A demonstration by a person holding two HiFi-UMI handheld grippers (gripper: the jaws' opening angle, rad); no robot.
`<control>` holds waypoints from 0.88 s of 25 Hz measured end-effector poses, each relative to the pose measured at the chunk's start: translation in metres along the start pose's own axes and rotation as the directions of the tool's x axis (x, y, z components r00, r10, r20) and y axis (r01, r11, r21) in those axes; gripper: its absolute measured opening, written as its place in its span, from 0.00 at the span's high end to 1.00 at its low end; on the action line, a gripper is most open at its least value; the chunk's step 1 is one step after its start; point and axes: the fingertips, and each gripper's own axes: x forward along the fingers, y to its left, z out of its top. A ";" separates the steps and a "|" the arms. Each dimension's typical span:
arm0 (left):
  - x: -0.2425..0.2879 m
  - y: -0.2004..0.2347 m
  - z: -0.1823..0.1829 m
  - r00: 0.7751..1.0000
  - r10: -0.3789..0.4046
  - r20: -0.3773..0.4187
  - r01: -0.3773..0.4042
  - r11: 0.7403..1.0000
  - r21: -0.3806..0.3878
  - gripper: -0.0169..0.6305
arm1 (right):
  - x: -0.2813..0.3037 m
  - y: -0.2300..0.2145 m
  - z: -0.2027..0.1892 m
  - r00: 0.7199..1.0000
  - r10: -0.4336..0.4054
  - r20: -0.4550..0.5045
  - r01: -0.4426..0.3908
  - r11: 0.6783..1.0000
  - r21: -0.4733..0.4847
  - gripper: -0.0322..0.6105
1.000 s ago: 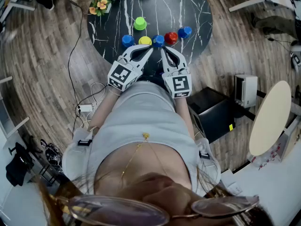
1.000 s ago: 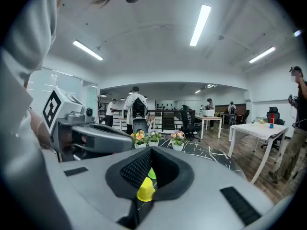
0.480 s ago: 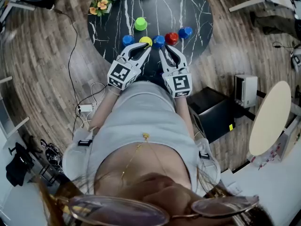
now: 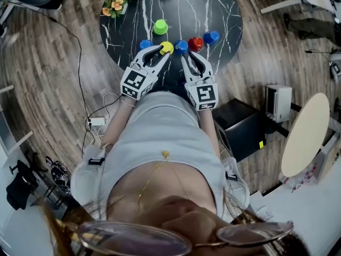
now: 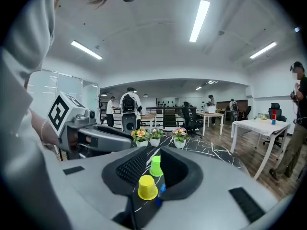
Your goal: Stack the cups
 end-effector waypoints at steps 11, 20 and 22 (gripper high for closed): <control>-0.002 0.034 -0.021 0.994 0.083 -0.068 -0.083 0.997 0.000 0.79 | 0.009 -0.004 -0.004 0.999 -0.009 -0.032 0.008 1.000 -0.015 0.83; -0.005 0.063 -0.058 0.972 0.162 -0.168 -0.161 0.987 0.018 0.76 | 0.007 -0.012 -0.006 0.999 -0.031 -0.044 0.030 0.999 -0.023 0.83; -0.005 0.069 -0.067 0.966 0.175 -0.192 -0.173 0.985 0.025 0.75 | 0.007 -0.013 -0.007 0.998 -0.034 -0.048 0.033 0.999 -0.022 0.83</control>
